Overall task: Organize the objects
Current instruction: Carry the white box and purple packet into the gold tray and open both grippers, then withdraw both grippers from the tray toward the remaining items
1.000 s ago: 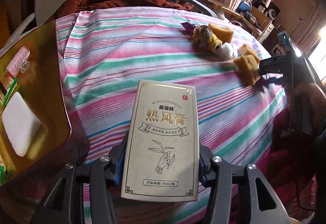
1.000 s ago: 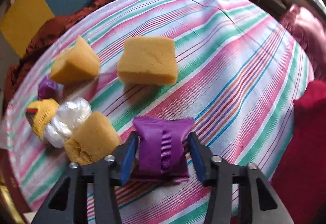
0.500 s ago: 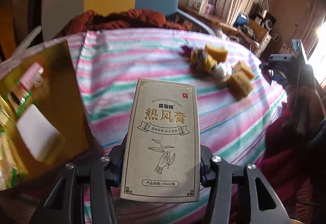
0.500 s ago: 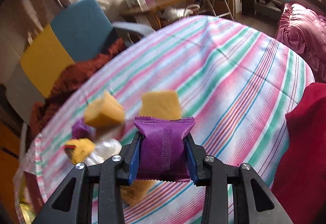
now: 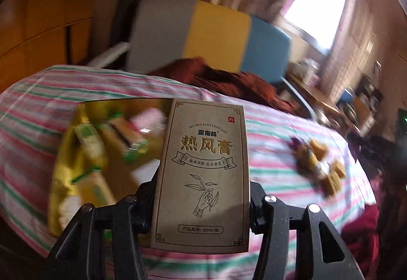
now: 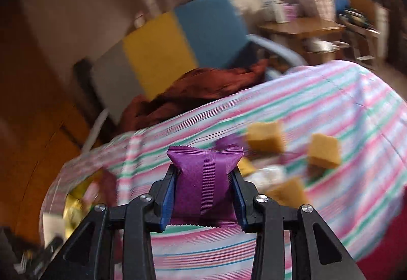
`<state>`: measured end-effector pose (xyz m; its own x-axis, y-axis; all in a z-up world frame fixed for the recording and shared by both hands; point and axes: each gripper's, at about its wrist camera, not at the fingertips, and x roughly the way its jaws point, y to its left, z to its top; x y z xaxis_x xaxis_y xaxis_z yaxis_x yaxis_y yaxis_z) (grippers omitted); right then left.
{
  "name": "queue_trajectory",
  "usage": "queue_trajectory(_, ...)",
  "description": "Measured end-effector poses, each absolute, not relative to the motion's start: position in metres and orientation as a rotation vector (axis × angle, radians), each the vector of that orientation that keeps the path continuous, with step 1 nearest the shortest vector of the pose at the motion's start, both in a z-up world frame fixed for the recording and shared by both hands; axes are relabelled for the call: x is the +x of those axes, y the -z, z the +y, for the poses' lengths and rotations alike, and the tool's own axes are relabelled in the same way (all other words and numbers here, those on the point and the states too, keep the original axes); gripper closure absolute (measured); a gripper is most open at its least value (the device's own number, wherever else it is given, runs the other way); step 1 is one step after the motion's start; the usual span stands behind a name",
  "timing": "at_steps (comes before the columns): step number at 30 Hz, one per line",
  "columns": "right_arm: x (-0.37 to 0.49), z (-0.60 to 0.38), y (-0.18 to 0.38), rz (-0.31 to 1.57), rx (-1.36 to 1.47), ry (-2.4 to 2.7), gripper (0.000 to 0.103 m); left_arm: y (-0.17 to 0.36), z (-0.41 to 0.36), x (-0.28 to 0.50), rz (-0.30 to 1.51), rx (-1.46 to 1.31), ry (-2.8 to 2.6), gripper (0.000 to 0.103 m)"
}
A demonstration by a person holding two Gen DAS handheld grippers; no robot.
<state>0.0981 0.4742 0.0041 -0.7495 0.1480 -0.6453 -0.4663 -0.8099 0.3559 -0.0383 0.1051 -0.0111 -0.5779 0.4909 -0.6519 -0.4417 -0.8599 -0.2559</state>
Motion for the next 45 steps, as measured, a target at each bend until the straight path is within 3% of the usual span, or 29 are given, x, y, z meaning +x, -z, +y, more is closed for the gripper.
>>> queue_trajectory(8,-0.024,0.347,0.02,0.612,-1.235,-2.808,0.063,0.036,0.048,-0.074,-0.191,-1.143,-2.518,0.046)
queue_trajectory(11,-0.062,0.318,0.03,0.633,-1.313,-2.83,0.057,0.051,0.044,-0.079,-0.228,-1.197,-2.489,0.034)
queue_trajectory(14,-0.081,0.296,0.034,0.552,-1.34,-2.837,0.044,0.057,0.035,-0.079,-0.264,-1.207,-2.496,0.028)
queue_trajectory(17,-0.08,0.285,0.036,0.551,-1.352,-2.844,0.041,0.06,0.029,-0.077,-0.288,-1.205,-2.498,0.026)
queue_trajectory(24,-0.051,0.271,0.041,0.459,-1.366,-2.839,0.021,0.05,0.032,-0.063,-0.203,-1.196,-2.582,0.026)
queue_trajectory(45,0.004,0.238,0.036,0.169,-1.243,-2.859,0.0,0.025,0.037,-0.026,-0.044,-1.109,-2.681,0.026)
